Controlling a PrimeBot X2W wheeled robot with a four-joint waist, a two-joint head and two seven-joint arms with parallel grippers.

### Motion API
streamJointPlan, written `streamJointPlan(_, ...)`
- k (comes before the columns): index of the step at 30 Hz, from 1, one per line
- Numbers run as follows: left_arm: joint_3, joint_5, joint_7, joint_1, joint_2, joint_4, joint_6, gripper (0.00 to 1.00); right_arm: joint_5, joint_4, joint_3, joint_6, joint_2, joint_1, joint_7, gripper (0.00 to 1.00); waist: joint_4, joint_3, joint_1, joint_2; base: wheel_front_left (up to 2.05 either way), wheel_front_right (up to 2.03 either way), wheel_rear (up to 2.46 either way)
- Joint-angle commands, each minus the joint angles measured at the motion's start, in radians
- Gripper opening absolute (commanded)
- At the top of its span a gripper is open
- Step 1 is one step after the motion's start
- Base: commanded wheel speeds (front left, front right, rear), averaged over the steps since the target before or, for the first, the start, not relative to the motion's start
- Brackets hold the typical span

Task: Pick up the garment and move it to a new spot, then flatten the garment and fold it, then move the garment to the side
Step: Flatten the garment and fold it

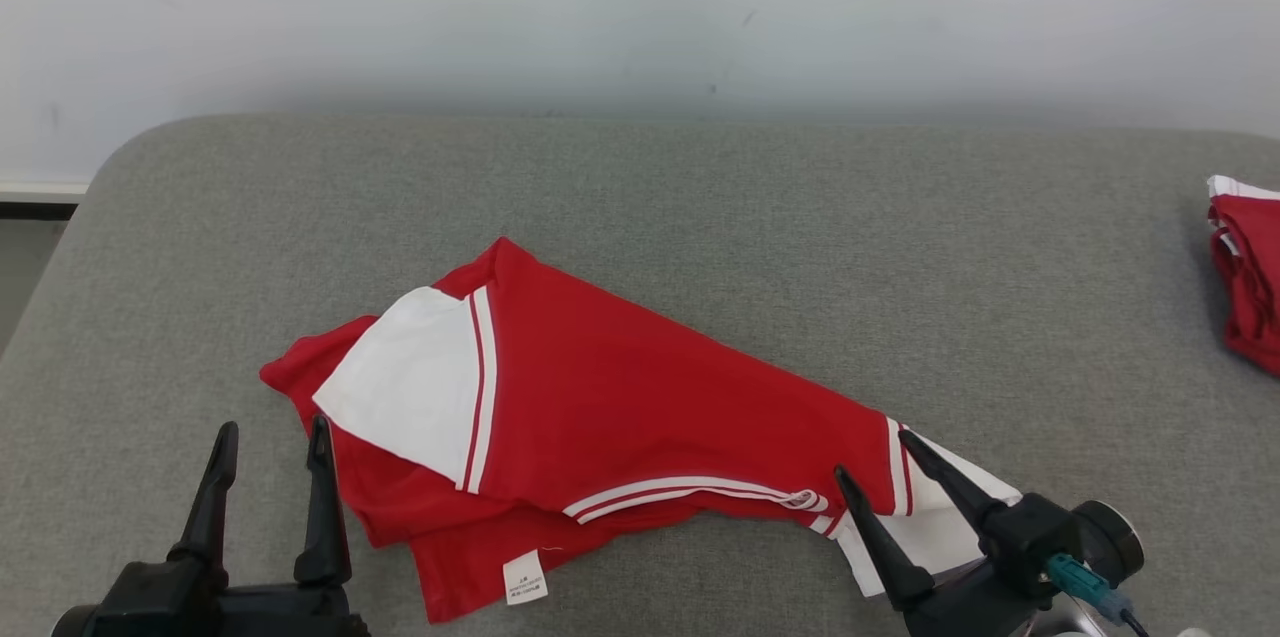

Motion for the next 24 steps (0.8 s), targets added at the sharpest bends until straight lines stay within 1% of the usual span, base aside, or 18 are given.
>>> streamJointPlan(1,-0.002,0.003,-0.001,-0.02,-0.005,0.002,-0.003,1.0,0.005,0.021,0.041,-0.003,-0.023,-0.024,0.005,1.0,0.015,0.013,0.0,0.0,0.0,0.0,0.0)
streamJointPlan(7,-0.005,0.0,-0.001,-0.043,-0.011,0.004,-0.008,1.0,0.02,0.103,0.19,-0.003,-0.097,-0.096,0.027,1.0,0.043,0.041,0.0,0.0,0.0,0.0,0.0)
streamJointPlan(10,-0.003,-0.002,-0.001,-0.05,-0.013,0.011,-0.012,1.0,0.024,0.141,0.26,-0.003,-0.121,-0.137,0.034,1.0,0.056,0.056,0.0,0.0,0.0,0.0,0.0)
streamJointPlan(14,-0.011,-0.005,-0.001,-0.062,-0.015,0.016,-0.013,1.0,0.032,0.187,0.34,-0.003,-0.135,-0.191,0.034,1.0,0.075,0.067,0.0,0.0,0.0,0.0,0.0)
streamJointPlan(15,-0.011,-0.006,-0.001,-0.063,-0.015,0.017,-0.011,1.0,0.036,0.199,0.354,-0.003,-0.137,-0.203,0.033,0.89,0.078,0.068,0.0,0.0,0.0,0.0,0.0)
streamJointPlan(16,-0.012,-0.006,-0.001,-0.065,-0.016,0.018,-0.01,1.0,0.036,0.212,0.365,-0.003,-0.138,-0.216,0.032,0.35,0.082,0.07,0.0,0.0,0.0,0.0,0.0)
streamJointPlan(17,-0.013,-0.007,-0.001,-0.067,-0.016,0.018,-0.008,1.0,0.038,0.224,0.374,-0.003,-0.138,-0.228,0.031,0.0,0.084,0.071,0.0,0.0,0.0,0.0,0.0)
streamJointPlan(20,-0.016,-0.013,-0.001,-0.068,-0.016,0.018,-0.002,1.0,0.061,0.253,0.373,-0.003,-0.128,-0.265,0.015,0.0,0.087,0.071,0.0,0.0,0.0,0.0,0.0)
streamJointPlan(24,-0.013,-0.017,-0.001,-0.06,-0.016,0.017,0.004,1.0,0.131,0.27,0.31,-0.003,-0.117,-0.304,-0.006,0.0,0.082,0.067,0.0,0.0,0.0,0.0,0.0)
